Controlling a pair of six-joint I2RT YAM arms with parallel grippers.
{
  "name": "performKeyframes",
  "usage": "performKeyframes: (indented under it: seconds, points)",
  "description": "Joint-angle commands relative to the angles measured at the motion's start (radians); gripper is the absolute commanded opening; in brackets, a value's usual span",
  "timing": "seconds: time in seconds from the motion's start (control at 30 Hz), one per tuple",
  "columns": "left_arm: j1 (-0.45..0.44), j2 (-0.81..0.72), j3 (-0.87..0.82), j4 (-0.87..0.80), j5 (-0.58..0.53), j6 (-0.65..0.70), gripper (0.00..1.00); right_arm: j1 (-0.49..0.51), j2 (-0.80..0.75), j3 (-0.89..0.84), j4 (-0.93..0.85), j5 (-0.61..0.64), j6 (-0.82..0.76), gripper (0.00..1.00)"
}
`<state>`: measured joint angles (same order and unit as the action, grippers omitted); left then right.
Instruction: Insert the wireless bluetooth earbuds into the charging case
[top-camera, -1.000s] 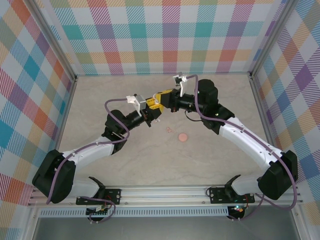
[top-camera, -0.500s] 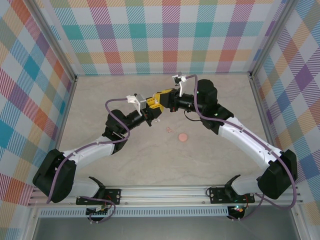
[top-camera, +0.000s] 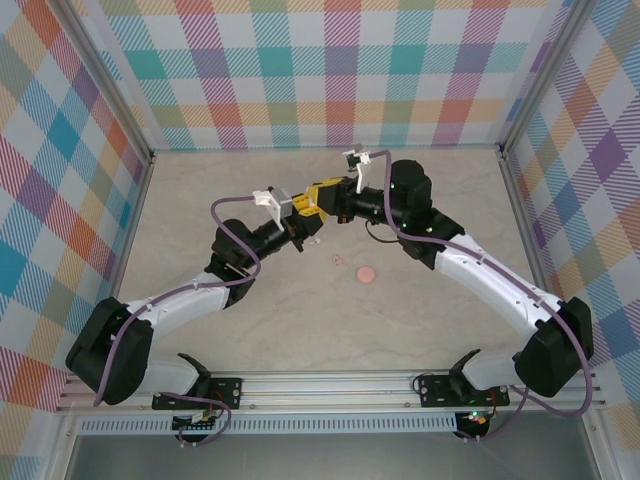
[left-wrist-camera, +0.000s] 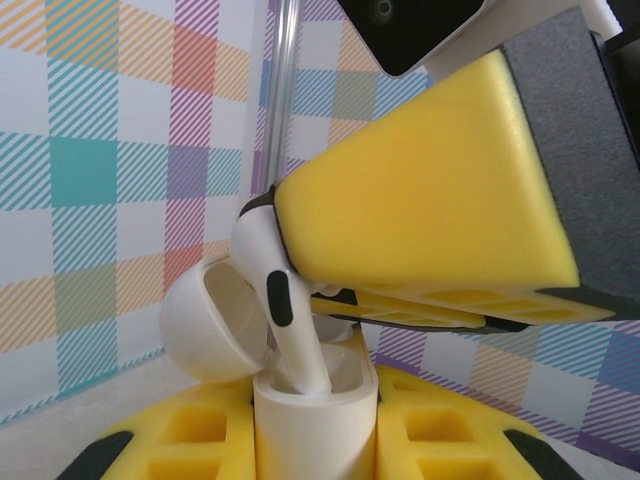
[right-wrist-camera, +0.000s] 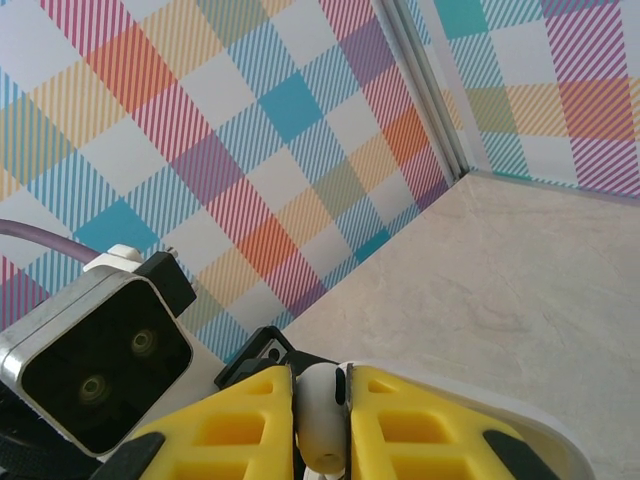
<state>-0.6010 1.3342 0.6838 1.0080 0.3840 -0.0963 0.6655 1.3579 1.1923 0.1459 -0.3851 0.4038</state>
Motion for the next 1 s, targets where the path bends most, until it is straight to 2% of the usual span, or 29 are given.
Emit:
performKeyframes:
  seconds: [0.0,0.7,0.97]
  points:
    - [-0.019,-0.019,0.039,0.147,-0.028,-0.022,0.07,0.022,0.023,-0.011,-0.045,0.007,-0.011,0.18]
    - [-0.019,-0.035,0.031,0.148,-0.072,-0.027,0.07,0.024,-0.013,-0.02,-0.12,0.069,-0.078,0.22]
    - [-0.018,-0.036,0.035,0.146,-0.066,-0.033,0.07,0.025,-0.016,-0.022,-0.128,0.072,-0.082,0.27]
